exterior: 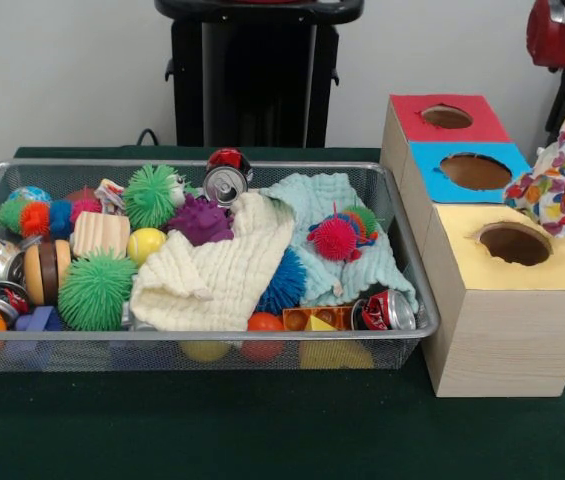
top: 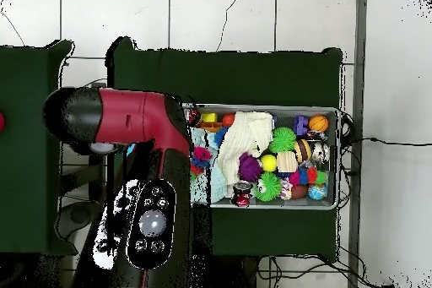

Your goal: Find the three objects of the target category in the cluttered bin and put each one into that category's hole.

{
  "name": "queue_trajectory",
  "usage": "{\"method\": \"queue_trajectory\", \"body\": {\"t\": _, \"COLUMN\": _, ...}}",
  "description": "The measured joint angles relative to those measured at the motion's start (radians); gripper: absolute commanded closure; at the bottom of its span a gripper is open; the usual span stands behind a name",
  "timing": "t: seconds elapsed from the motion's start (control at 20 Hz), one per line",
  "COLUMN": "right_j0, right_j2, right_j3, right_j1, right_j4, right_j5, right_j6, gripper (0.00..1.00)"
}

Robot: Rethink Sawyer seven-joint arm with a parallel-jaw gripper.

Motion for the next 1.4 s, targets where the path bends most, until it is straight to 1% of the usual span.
{"method": "queue_trajectory", "body": {"t": 0.3, "right_j0": 0.0, "right_j2": 0.0, "right_j3": 0.006, "right_j1": 0.005, "right_j4": 0.0, "right_j5": -0.013, "right_j6": 0.0, "gripper": 1.0}}
{"method": "queue_trajectory", "body": {"t": 0.6, "right_j0": -0.01, "right_j2": 0.0, "right_j3": 0.007, "right_j1": 0.024, "right_j4": 0.0, "right_j5": -0.092, "right_j6": 0.0, "gripper": 1.0}}
{"method": "queue_trajectory", "body": {"t": 0.8, "right_j0": -0.021, "right_j2": 0.0, "right_j3": 0.007, "right_j1": 0.04, "right_j4": 0.0, "right_j5": -0.124, "right_j6": 0.0, "gripper": 1.0}}
{"method": "queue_trajectory", "body": {"t": 1.4, "right_j0": -0.053, "right_j2": 0.0, "right_j3": 0.007, "right_j1": 0.081, "right_j4": 0.001, "right_j5": -0.13, "right_j6": 0.0, "gripper": 1.0}}
